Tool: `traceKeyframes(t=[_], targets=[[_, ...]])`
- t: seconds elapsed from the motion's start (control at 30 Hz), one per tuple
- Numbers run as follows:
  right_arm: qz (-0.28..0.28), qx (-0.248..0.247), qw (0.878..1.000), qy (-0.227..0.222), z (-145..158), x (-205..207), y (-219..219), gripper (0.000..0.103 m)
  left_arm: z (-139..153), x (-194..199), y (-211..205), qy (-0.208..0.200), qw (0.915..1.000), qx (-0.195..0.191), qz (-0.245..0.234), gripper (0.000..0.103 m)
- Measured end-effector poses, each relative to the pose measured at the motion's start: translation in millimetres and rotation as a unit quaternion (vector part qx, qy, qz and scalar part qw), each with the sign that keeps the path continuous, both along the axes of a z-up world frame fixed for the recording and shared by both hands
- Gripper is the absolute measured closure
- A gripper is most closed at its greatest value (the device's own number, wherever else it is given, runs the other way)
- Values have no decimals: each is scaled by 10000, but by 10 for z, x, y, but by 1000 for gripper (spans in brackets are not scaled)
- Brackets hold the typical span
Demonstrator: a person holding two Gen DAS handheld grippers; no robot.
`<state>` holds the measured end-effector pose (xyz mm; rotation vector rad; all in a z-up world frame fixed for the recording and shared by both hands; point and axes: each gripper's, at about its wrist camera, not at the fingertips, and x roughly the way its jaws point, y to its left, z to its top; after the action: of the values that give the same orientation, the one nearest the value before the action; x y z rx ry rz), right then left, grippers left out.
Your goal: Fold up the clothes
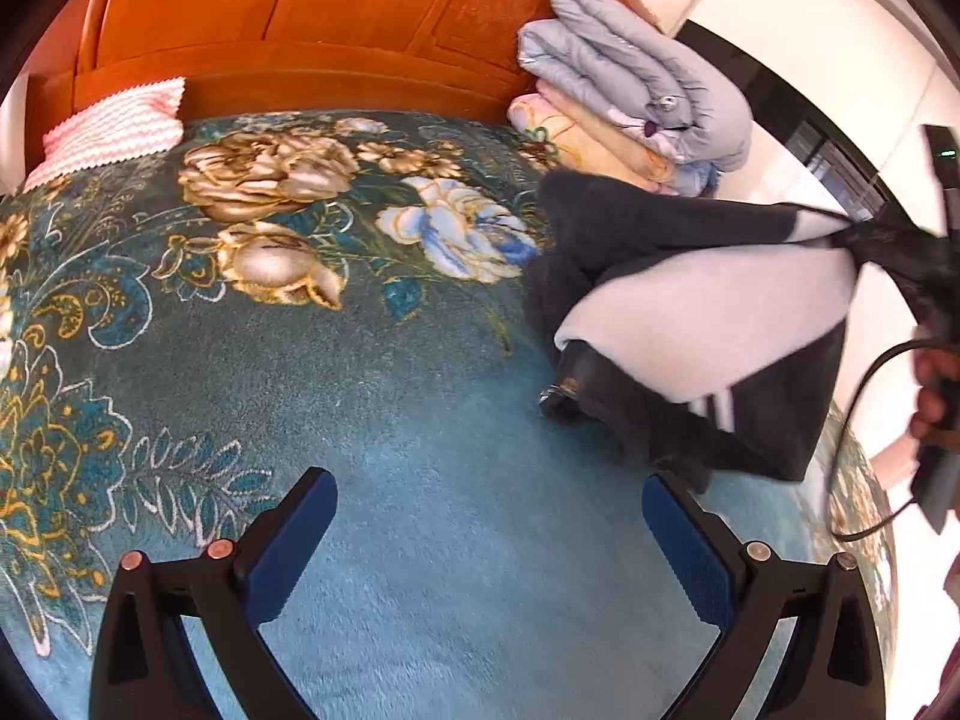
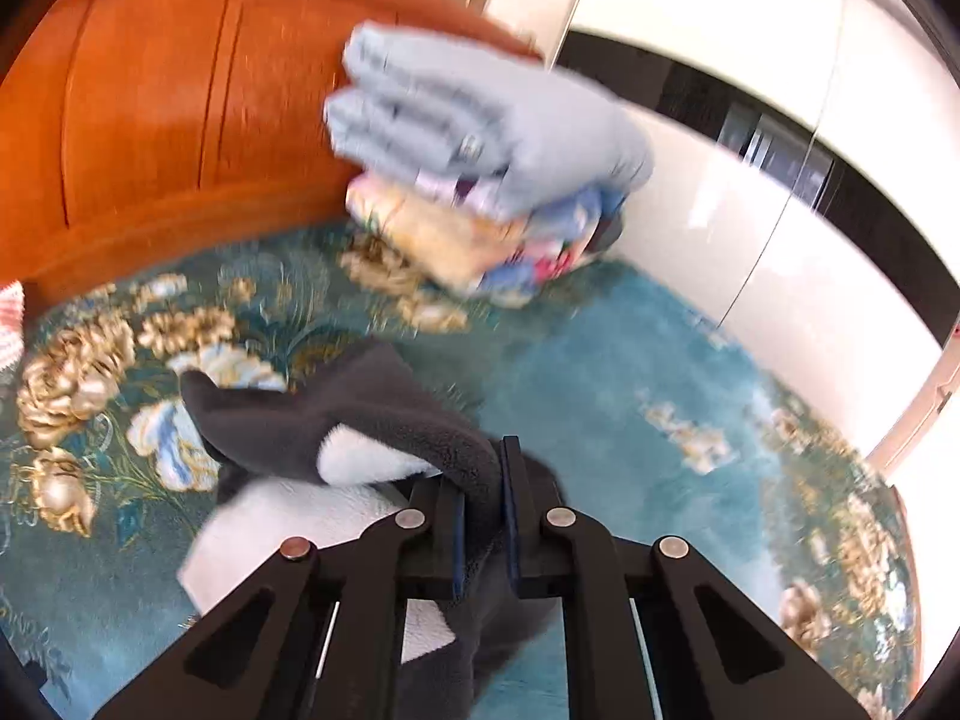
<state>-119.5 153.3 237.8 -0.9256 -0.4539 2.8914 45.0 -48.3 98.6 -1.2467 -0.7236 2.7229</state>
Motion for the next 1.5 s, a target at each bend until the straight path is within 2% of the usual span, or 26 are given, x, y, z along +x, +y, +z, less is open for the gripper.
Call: traceKeyframes(t=[0.2, 0.33, 0.5, 0.63, 0.73, 0.9, 0.97, 1.1, 1.23, 1.3, 1.37, 1.43, 1.5], targets=[[0, -51, 9986, 526, 741, 838, 47, 94, 294, 401, 36, 204, 9992, 232, -267, 0], [73, -66, 9978, 653, 1079, 1315, 187, 94, 488, 659, 41, 276, 9983, 329, -397, 0], [259, -81, 9969, 745, 1540, 1853, 162, 94, 899, 984, -95, 593, 9963, 466, -416, 0], [290, -156, 9946, 980, 1861, 2320, 187, 94, 1184, 1238, -218, 801, 9954, 380, -359, 0], [175, -344, 9938, 1046, 2023, 2675, 434, 94, 1340, 1401, -254, 908, 9947, 301, -364, 0], [-387, -1003, 9895, 967, 2030, 3269, 1196, 94, 1517, 1655, -122, 1076, 9925, 136, -559, 0], [-510, -1035, 9877, 1060, 2091, 3571, 1438, 94, 1565, 1727, -40, 1136, 9912, 51, -673, 0], [-406, -188, 9870, 1544, 2541, 4188, 1565, 94, 1635, 1804, 141, 1245, 9884, -72, -861, 0], [-3, 645, 9781, 1981, 2938, 4405, 1390, 94, 1634, 1817, 320, 1209, 9871, -71, -1050, 0], [263, 664, 9795, 1884, 2931, 4316, 1276, 94, 1611, 1822, 388, 1163, 9869, -134, -1110, 0], [488, 629, 9845, 1565, 2724, 4122, 1152, 94, 1563, 1818, 407, 1075, 9878, -190, -1113, 0], [691, 481, 9909, 1054, 2337, 3828, 1011, 94, 1509, 1811, 390, 972, 9897, -226, -1023, 0], [877, 300, 9946, 470, 1826, 3556, 858, 94, 1418, 1781, 301, 839, 9922, -190, -899, 0]])
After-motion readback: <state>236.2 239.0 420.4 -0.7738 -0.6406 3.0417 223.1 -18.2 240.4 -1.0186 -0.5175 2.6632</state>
